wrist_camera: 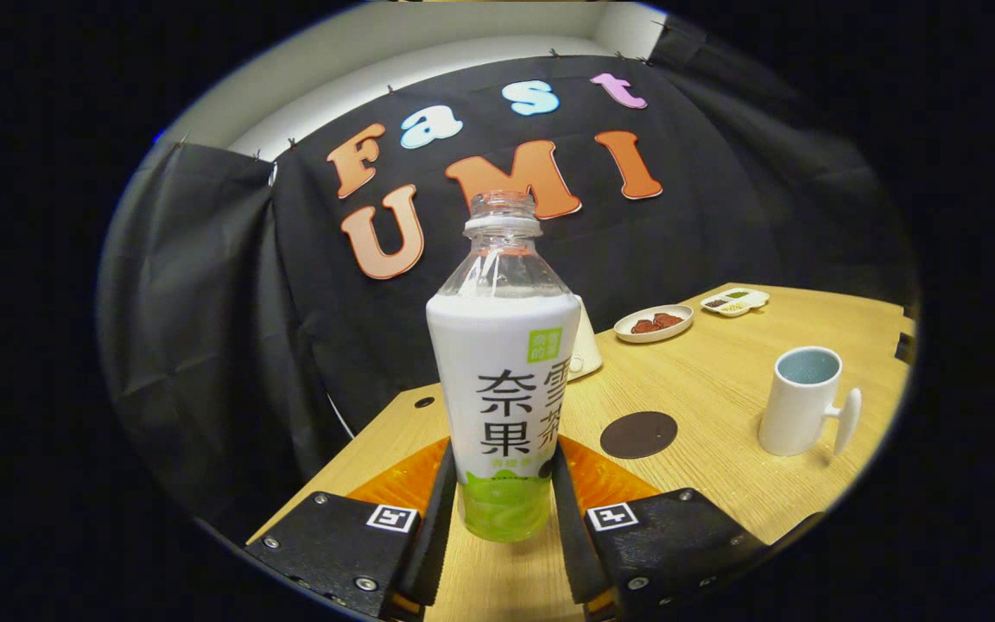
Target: Take the bottle from table, then pour the juice into the cup, finally place the bottle on the coaster
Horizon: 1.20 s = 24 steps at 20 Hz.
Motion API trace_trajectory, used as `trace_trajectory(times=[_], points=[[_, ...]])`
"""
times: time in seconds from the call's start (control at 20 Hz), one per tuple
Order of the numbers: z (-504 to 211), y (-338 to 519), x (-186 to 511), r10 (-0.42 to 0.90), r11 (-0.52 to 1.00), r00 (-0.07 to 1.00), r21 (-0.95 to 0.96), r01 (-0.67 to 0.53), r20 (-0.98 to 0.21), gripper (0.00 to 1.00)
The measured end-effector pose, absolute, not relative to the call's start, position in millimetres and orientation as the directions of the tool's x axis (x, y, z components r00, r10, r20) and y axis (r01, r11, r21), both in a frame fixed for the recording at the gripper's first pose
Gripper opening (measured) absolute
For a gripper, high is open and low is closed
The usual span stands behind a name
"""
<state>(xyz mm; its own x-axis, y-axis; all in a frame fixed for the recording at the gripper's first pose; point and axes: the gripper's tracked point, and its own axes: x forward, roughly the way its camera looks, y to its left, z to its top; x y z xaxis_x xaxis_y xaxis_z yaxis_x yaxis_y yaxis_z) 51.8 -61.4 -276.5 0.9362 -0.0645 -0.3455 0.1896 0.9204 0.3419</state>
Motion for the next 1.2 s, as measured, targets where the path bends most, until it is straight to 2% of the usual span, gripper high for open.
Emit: trace_trajectory(times=[0.35,0.7,0.95,1.2], points=[[-267,-82,64,-0.048,0.760,0.956,0.610,0.222,-0.288,0.57],[-267,-100,71,-0.067,0.508,0.966,0.825,0.248,-0.249,0.57],[-265,-118,74,-0.092,0.337,0.971,0.911,0.237,-0.218,0.57],[-271,-127,77,-0.114,0.261,0.966,0.932,0.253,-0.231,0.57]])
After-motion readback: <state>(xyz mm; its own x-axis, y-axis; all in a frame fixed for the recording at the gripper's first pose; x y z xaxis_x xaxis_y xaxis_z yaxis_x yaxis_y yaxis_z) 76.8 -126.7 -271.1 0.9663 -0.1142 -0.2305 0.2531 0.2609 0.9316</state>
